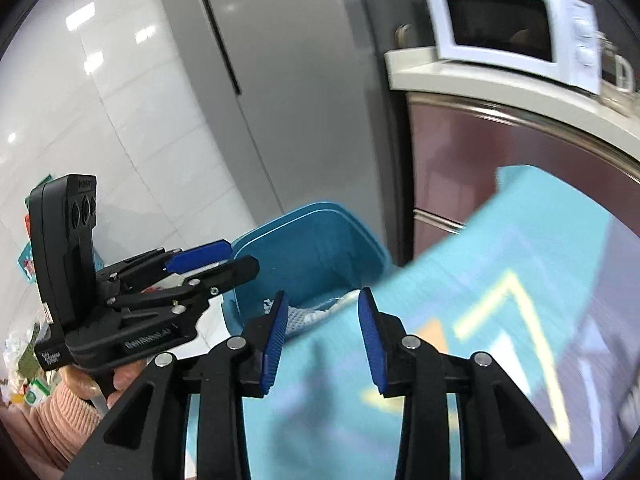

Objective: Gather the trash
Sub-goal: 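Open both tools to drop the net and tissue into the bin, then move both tools back toward the remaining trash on the table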

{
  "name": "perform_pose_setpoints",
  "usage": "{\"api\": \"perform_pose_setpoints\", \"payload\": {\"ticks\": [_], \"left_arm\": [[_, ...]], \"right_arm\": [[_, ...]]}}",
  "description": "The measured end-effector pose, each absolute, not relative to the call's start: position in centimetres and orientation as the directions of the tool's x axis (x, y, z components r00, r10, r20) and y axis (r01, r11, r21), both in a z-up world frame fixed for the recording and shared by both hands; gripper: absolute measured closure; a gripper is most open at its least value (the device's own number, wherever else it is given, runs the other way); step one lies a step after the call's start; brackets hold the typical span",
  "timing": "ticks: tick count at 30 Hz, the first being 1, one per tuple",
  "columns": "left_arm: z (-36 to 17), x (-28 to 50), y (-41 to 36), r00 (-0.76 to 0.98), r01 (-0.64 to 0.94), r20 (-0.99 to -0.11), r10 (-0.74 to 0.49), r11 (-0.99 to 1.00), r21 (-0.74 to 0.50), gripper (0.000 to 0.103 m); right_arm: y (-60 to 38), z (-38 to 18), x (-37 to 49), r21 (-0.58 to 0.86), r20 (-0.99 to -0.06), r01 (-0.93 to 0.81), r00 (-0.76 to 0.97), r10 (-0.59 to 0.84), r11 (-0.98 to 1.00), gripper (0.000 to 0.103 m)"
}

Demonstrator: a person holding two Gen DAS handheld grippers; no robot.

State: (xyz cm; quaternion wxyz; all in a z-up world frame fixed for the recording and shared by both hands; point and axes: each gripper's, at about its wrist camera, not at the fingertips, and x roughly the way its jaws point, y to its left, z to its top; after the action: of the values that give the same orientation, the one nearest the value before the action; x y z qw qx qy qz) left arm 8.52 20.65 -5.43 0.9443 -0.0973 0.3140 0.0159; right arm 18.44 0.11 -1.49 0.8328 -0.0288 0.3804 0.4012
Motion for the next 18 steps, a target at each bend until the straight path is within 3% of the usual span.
{"api": "perform_pose_setpoints", "payload": {"ticks": [8,18], "left_arm": [[-3.6,7.6,11.6,0.805,0.130,-0.559,-0.200,0.978,-0.163,0.041],[-4.5,8.8,0.0,0.707,0.356,-0.590,-0.390,0.917,-0.179,0.041]], "right_arm": [[-10.3,-1.4,15.4,0.251,-0.626,-0.555,0.532,0.570,0.793,0.068],[-20.2,-1.7,12.2,0.240,-0.612,-0.366,0.663,0.433,0.899,0.068]]}}
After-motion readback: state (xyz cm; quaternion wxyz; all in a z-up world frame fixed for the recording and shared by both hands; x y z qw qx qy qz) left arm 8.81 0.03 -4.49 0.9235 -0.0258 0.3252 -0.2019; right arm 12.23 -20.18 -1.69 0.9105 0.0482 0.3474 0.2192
